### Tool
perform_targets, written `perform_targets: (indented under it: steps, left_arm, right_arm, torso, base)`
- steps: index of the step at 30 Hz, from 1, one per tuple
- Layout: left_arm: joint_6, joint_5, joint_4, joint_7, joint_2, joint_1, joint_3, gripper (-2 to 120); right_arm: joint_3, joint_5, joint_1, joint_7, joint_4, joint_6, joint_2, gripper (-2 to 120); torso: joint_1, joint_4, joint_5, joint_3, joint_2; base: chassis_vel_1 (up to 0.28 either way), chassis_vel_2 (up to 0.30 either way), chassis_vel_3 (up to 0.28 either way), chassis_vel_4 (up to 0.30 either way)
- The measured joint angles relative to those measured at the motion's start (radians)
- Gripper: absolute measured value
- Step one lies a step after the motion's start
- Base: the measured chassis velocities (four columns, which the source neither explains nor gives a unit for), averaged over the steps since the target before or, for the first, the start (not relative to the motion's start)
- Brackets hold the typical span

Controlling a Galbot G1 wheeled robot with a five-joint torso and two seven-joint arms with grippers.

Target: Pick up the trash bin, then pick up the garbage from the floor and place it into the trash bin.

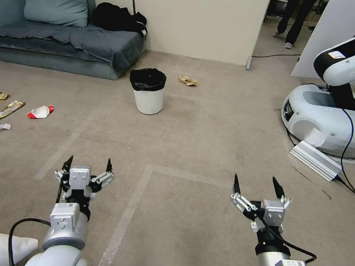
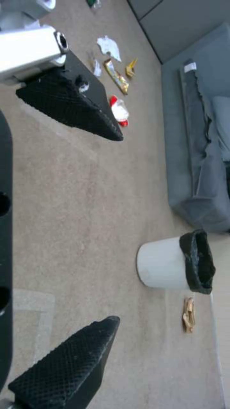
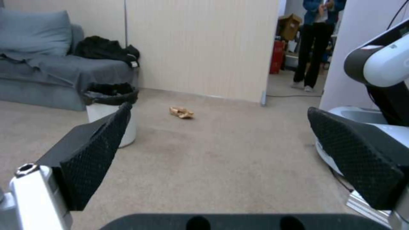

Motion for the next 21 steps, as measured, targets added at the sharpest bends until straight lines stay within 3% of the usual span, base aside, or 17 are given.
perform_targets:
  steps: [21]
  left_arm:
    - [-0.03, 0.025, 0.016, 0.012, -0.004, 0.028, 0.04, 100]
  right_arm:
    - [-0.007, -0.023, 0.01, -0.012, -0.023, 0.001, 0.001, 100]
  torso:
    - [0.0, 0.0, 0.0003, 0.0, 0.0]
  base:
    - [0.0, 0.0, 0.0, 0.0]
